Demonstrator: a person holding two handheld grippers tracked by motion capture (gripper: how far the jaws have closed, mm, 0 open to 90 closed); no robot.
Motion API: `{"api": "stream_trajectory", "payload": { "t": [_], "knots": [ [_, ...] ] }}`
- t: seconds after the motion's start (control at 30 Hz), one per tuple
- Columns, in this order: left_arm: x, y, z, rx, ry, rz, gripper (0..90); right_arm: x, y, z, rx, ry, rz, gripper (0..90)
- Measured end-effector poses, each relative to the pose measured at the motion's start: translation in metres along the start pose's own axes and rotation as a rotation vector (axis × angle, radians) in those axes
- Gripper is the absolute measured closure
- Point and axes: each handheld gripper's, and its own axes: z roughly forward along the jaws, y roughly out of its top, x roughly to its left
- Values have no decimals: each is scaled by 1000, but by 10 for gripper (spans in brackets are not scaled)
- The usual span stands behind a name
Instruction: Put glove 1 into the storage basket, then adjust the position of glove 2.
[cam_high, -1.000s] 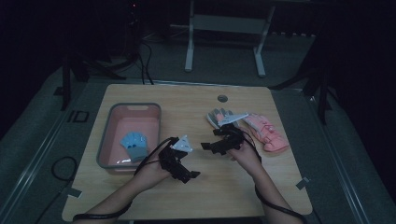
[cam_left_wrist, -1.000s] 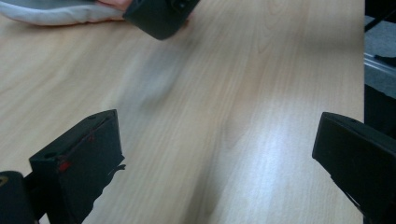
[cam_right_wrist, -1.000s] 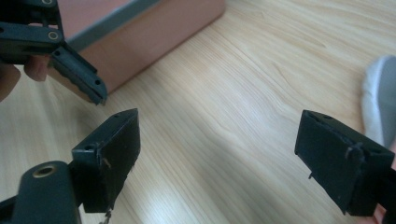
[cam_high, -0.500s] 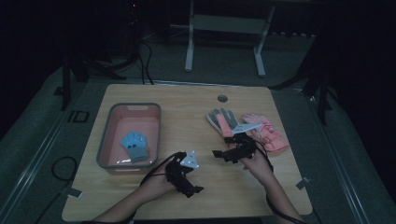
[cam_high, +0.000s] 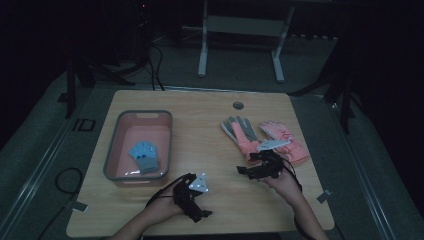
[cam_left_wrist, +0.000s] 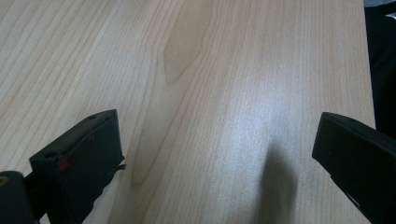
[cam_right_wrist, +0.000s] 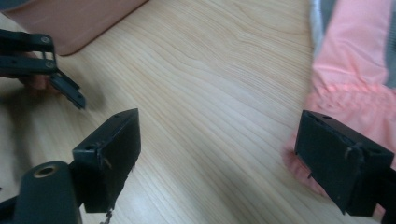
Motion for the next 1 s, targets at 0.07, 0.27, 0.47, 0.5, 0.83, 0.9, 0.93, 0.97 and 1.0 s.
{"api": "stream_trajectory", "payload": {
  "t": [0.07, 0.27, 0.47, 0.5, 0.83, 0.9, 0.93, 0.97, 1.0],
  "knots": [
    [0, -1, 0, -6, -10, -14, 18, -2, -3, -3, -5, -10, -3, 190],
    [-1, -2, -1, -12, -9, -9, 18, -10, -6, -16, -29, -47, -9, 261],
    [-2, -3, 0, -4, -4, 0, 18, -21, -5, -24, -54, -89, -4, 342],
    [-2, -3, 0, -4, -4, 2, 18, -24, -5, -26, -62, -103, 2, 371],
    [-2, -5, 0, -5, -8, 10, 18, -63, 13, -24, -32, -199, 34, 494],
    [-2, -5, 0, -5, -8, 9, 18, -66, 16, -24, -33, -203, 42, 498],
    [-2, -5, 0, -5, -8, 9, 18, -69, 17, -24, -33, -203, 44, 498],
    [-2, -5, -1, -9, -11, 10, 18, -76, 25, -22, -31, -211, 59, 530],
    [-2, -5, -1, -11, -11, 10, 18, -79, 28, -21, -29, -209, 69, 541]
  ]
}}
